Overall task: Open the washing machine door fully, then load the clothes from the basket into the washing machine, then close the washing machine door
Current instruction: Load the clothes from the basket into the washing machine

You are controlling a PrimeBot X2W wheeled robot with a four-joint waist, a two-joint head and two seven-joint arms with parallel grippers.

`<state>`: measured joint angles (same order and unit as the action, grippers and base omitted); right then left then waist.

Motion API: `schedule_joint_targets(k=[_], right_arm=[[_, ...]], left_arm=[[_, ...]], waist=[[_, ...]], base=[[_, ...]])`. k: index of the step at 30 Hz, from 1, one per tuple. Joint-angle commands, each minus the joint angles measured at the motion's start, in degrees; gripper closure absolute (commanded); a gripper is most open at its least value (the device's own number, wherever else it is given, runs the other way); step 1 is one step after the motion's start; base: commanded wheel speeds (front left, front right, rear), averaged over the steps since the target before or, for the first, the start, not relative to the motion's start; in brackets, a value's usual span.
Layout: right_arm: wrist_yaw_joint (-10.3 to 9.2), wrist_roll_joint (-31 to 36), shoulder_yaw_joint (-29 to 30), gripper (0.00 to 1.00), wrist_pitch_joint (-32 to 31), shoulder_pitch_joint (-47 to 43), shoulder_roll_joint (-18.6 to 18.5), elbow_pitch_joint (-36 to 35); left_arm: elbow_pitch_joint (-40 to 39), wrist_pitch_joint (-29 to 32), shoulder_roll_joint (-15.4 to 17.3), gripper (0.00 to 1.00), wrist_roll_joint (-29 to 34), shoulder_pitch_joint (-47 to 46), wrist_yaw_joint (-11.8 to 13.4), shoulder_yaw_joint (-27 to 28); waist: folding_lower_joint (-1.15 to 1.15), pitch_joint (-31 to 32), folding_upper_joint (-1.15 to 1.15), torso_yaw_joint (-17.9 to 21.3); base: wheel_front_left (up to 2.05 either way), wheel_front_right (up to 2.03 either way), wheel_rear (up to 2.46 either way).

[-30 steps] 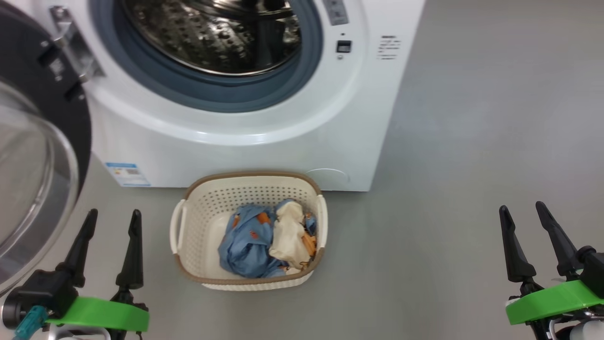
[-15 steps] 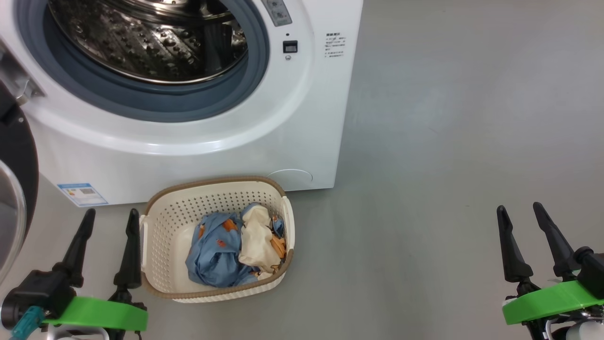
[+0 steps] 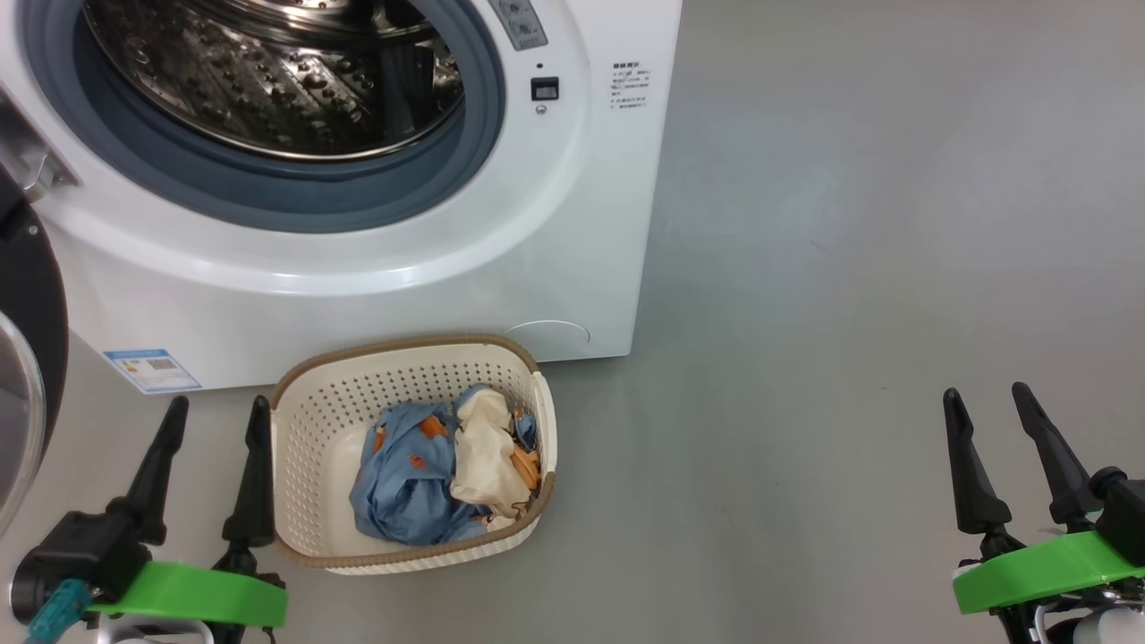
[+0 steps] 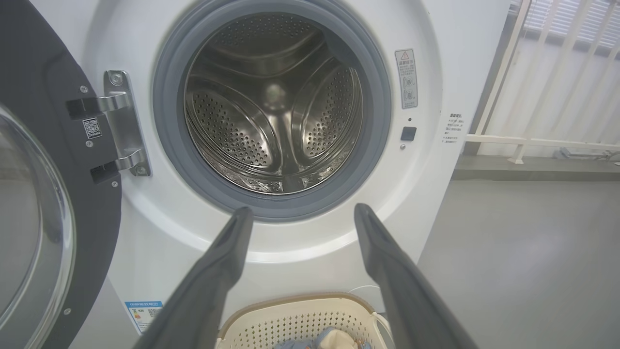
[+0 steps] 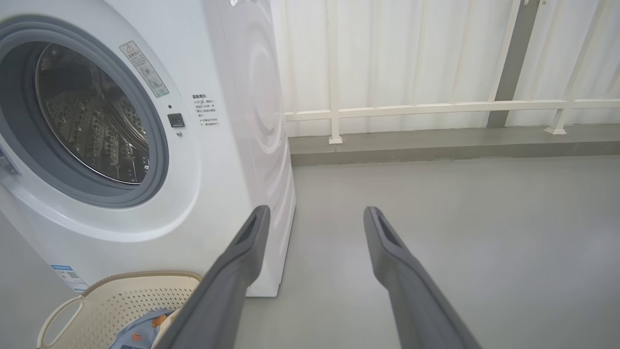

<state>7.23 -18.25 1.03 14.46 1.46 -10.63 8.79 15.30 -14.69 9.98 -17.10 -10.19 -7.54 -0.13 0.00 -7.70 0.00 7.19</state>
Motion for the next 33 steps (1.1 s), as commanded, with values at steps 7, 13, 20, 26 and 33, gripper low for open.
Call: schedule_joint_targets(k=[7,13,20,26,33], right_arm=[[0.25,-0.35,-0.60,0.00,0.54,0.53,-0.55,-1.63],[0.25,-0.43,-0.59,0.00,0.54,0.81,-0.29,-1.56],[0.25,-0.50,-0.47,0.00,0.54,0.84,-0.05,-1.52],[0.25,-0.50,-0.42,0.00,0.54,0.87,0.09,-1.55],[0.25,-0.50,-0.65,0.00,0.54,1.13,0.32,-1.51]], left_arm=[[-1.52,-0.30,2.44,0.00,-0.70,-0.60,0.06,1.26],[-1.37,-0.30,2.44,0.00,-0.42,-1.14,0.06,1.03],[-1.49,-0.30,1.95,0.00,-0.28,-1.25,0.06,0.31],[-0.53,-0.30,1.01,0.00,-0.33,-1.20,0.06,0.00],[2.49,-0.30,0.00,0.00,-0.47,-0.88,0.06,-2.05]], waist=[[0.00,-0.52,0.00,0.07],[0.00,-0.85,0.00,0.29],[0.00,-1.07,0.00,0.45],[0.00,-1.23,0.00,0.32],[0.00,-1.47,0.00,0.21]], base=[[0.63,-1.42,0.79],[1.11,-1.75,0.64],[0.61,-0.63,0.02],[0.01,-0.01,0.00],[0.00,0.00,0.00]])
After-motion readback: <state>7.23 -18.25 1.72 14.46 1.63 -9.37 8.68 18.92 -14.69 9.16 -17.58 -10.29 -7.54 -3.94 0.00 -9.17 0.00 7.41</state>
